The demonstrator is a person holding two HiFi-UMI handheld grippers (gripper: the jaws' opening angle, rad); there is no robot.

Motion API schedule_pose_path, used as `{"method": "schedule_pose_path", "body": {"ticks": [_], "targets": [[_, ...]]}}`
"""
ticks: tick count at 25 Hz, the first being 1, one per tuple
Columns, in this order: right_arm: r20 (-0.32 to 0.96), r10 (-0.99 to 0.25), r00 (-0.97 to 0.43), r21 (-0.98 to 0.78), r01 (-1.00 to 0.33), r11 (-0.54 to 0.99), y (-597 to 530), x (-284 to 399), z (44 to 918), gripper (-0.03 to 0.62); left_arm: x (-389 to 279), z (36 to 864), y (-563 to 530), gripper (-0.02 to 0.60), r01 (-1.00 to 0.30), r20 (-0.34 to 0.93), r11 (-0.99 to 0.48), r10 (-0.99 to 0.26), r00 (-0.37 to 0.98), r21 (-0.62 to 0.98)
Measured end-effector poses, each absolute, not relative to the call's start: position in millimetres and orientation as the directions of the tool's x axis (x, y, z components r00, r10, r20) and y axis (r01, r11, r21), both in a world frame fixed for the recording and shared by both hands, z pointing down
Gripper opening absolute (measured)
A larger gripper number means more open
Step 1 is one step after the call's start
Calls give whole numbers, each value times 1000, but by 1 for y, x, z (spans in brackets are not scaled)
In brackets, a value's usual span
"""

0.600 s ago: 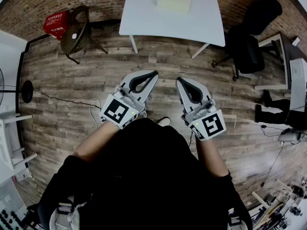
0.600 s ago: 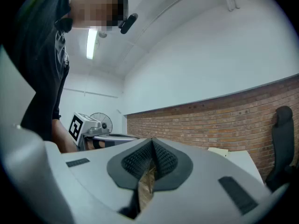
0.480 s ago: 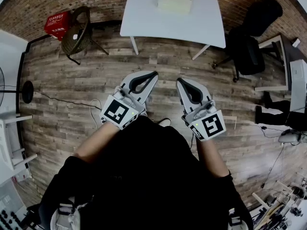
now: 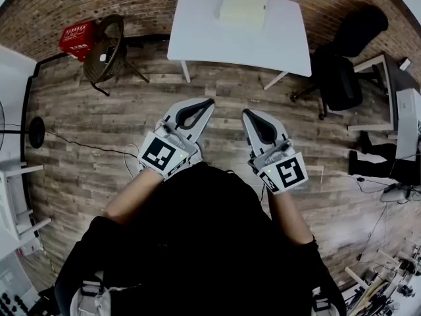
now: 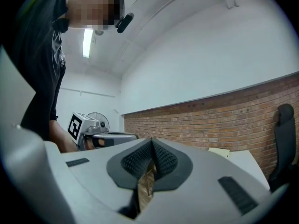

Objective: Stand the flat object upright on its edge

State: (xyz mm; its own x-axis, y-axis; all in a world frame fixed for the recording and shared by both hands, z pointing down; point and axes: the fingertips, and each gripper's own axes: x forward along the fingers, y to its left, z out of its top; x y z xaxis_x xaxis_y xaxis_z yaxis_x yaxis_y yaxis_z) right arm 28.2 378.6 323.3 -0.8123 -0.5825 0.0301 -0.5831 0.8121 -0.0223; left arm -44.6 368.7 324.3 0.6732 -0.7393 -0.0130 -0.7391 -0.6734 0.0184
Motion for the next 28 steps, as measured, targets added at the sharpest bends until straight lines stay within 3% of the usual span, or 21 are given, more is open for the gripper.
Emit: {"method": "schedule_pose_path", "body": {"ticks": [14, 28], "targets": [[36, -627, -778, -82, -628, 774, 322, -36, 334, 8, -111, 329, 310, 20, -709, -18, -705, -709, 705, 16], [52, -644, -763, -58, -646, 761, 258, -30, 342, 8, -118, 338, 253, 20, -735, -12, -678, -735, 678, 7]]}}
